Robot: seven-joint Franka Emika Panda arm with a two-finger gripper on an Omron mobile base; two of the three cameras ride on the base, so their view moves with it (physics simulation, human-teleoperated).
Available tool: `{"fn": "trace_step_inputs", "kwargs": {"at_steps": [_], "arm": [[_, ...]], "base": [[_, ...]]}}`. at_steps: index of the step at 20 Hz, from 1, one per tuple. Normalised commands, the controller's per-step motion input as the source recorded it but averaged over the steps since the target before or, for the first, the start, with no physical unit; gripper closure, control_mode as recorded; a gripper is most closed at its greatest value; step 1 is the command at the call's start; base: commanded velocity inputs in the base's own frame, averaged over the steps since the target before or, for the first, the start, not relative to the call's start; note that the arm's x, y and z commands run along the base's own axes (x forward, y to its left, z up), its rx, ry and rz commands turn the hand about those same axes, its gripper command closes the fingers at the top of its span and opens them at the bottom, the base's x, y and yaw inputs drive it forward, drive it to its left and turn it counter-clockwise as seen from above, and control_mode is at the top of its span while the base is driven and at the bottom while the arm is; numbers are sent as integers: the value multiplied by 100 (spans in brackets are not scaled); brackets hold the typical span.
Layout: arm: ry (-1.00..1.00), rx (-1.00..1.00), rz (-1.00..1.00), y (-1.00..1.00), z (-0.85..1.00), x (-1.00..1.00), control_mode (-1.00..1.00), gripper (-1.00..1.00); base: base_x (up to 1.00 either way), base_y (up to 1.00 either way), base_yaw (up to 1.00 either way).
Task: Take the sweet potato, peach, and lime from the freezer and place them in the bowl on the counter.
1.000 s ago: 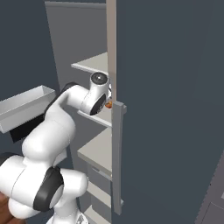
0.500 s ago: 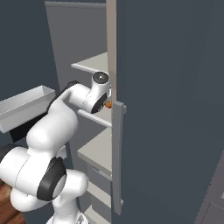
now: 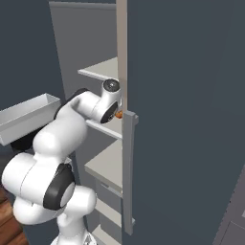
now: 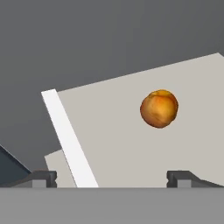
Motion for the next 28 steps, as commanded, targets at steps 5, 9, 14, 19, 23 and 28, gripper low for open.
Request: {"fn": "trace_step_inputs", "kwargs": {"at_steps": [5,9,14,19,23,28], "arm": [[0,0,0,0,-17,22,-100,-100],[0,0,0,-3,-21,14,-100,-100],[0,0,0,-5,-4,18,-100,-100],[0,0,-2,-4,0,21,-100,-100],[0,0,-1,-1,0,25,-100,-100],[0,0,0,-1,-8,21,-100,-100]], "base": [[0,0,0],[0,0,0],[0,0,0],[0,0,0],[0,0,0],[0,0,0]]}}
